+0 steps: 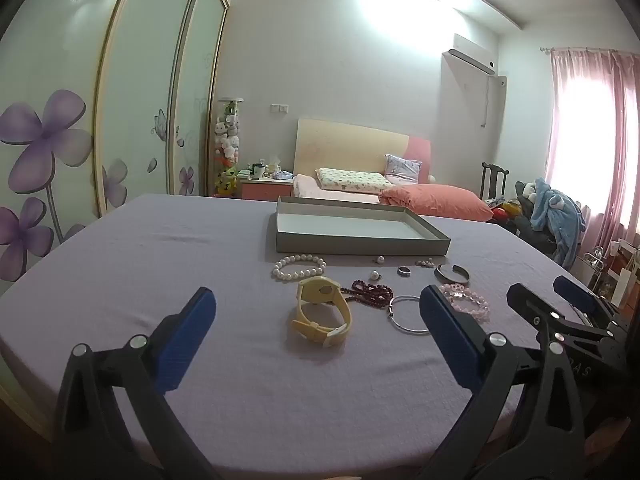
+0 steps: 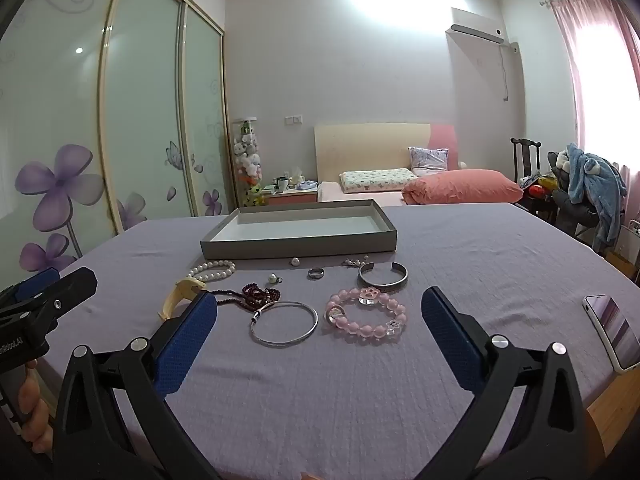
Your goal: Organize jewelry
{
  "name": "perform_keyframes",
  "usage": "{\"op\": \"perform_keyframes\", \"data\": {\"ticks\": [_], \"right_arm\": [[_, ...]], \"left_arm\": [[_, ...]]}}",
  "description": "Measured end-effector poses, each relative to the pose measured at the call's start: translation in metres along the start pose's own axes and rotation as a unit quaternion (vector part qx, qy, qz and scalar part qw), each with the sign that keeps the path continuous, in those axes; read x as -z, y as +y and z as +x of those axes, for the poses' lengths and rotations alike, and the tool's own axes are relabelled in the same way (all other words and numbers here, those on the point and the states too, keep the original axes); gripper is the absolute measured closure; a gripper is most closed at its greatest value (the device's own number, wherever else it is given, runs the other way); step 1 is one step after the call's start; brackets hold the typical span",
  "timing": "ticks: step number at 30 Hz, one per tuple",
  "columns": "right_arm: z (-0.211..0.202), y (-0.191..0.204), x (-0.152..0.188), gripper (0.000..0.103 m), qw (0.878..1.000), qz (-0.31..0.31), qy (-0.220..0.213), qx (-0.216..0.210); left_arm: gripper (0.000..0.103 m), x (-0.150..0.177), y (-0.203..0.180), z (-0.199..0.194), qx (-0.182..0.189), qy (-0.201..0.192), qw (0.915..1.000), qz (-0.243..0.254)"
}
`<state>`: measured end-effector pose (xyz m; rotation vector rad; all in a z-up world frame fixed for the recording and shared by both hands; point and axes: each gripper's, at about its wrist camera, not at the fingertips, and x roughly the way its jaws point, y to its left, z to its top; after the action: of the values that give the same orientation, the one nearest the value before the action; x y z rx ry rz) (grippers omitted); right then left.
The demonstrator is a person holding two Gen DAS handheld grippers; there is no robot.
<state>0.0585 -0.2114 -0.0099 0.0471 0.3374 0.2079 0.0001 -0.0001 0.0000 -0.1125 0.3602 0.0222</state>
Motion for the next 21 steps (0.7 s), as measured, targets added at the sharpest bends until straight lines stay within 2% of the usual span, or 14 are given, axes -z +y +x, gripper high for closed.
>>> {"op": "perform_keyframes", "data": {"ticks": [21], "right_arm": [[0.0002,-0.0022,-0.0025,0.002,1.0,0.001,-0.001,0.0]], "left_arm": [[0.004,0.0,0.0002,-0.0003,0.0,0.0,1.0,-0.001]]}}
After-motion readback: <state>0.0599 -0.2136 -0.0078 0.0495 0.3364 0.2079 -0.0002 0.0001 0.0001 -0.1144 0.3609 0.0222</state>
